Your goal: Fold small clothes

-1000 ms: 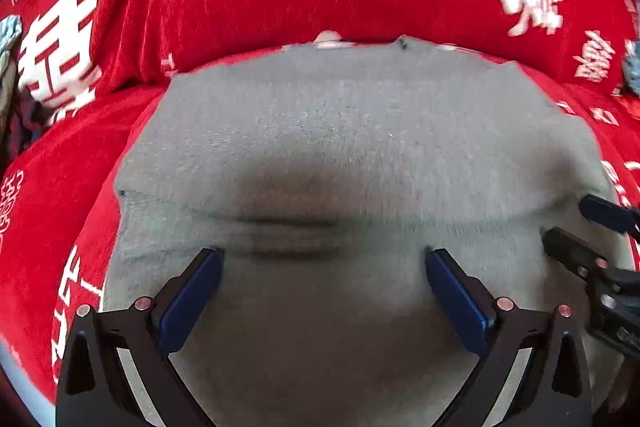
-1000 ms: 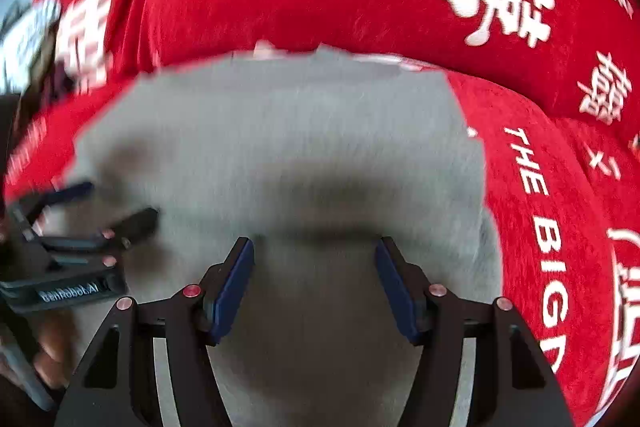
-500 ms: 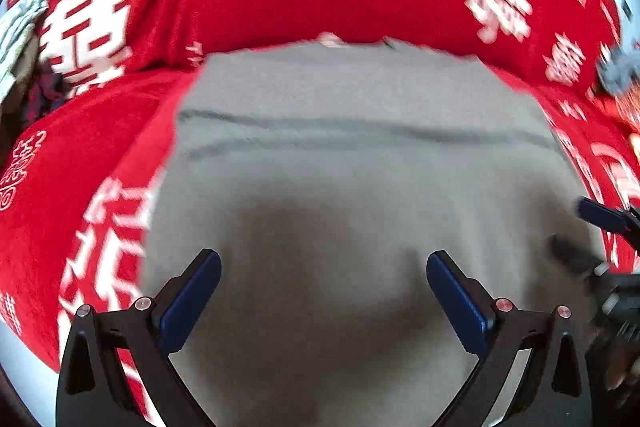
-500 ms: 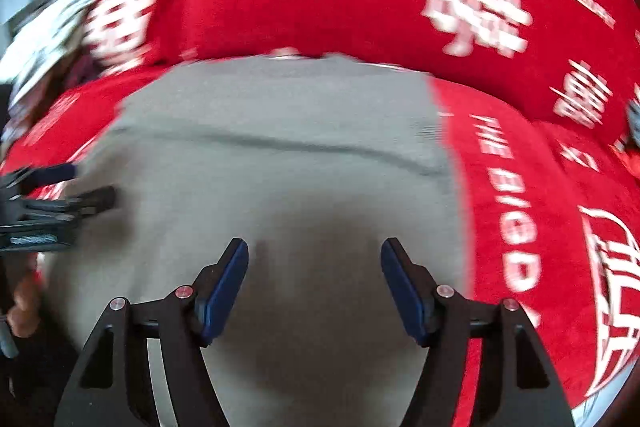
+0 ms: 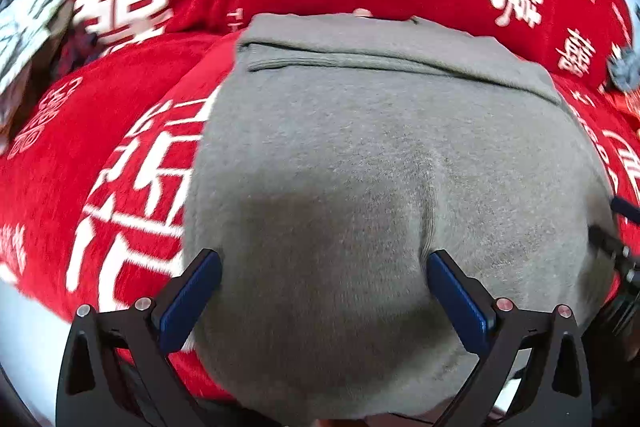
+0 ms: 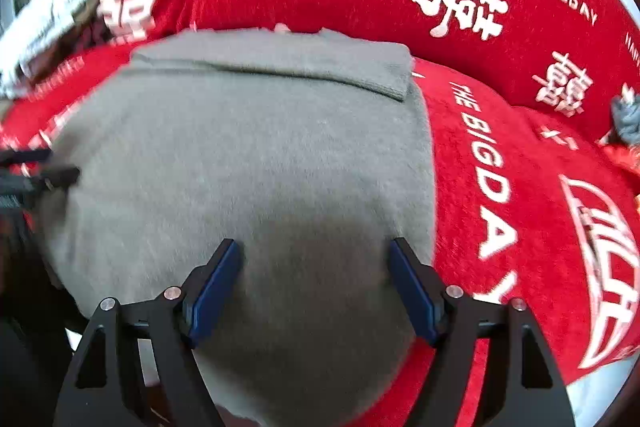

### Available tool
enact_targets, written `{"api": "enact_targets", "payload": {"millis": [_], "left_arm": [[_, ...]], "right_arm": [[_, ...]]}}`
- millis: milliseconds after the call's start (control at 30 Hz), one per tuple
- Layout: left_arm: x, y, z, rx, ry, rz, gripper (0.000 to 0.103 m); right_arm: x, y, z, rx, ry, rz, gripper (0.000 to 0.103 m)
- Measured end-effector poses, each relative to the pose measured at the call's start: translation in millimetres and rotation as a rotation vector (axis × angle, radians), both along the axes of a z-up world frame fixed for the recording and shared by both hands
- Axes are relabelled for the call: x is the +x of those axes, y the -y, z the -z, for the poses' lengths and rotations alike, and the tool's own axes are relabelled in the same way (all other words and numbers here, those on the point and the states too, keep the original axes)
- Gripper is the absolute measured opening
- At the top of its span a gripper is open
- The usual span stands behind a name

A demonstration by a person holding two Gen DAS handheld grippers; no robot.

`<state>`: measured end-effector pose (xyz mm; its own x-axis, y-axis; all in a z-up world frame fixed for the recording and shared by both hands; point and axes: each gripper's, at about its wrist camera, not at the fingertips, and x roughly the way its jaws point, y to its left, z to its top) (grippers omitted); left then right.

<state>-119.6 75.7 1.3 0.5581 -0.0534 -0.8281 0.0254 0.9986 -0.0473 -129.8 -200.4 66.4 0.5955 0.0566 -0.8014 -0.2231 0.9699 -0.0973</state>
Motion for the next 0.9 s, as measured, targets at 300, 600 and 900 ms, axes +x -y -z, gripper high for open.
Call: {"api": "enact_targets", "payload": {"millis": [300, 600, 900], "left_arm": [[-23.5, 21.0, 18.7, 0.041, -0.035, 0.063, 0.103], [-45.9, -45.2, 19.6, -0.168, -0.088, -0.091, 0.103], [-43.3, -33.4, 49.9, -0.280, -0.255, -0.098, 0.096]], "right_arm": [[-30.5, -48.8, 15.9, -0.072, 0.014, -0.151, 0.079], [-49.7, 24.7, 9.8, 0.039, -0.026, 0.044, 0.080], [-55.6, 50.2, 32.7, 0.161, -0.164, 0.143, 0.079]]}}
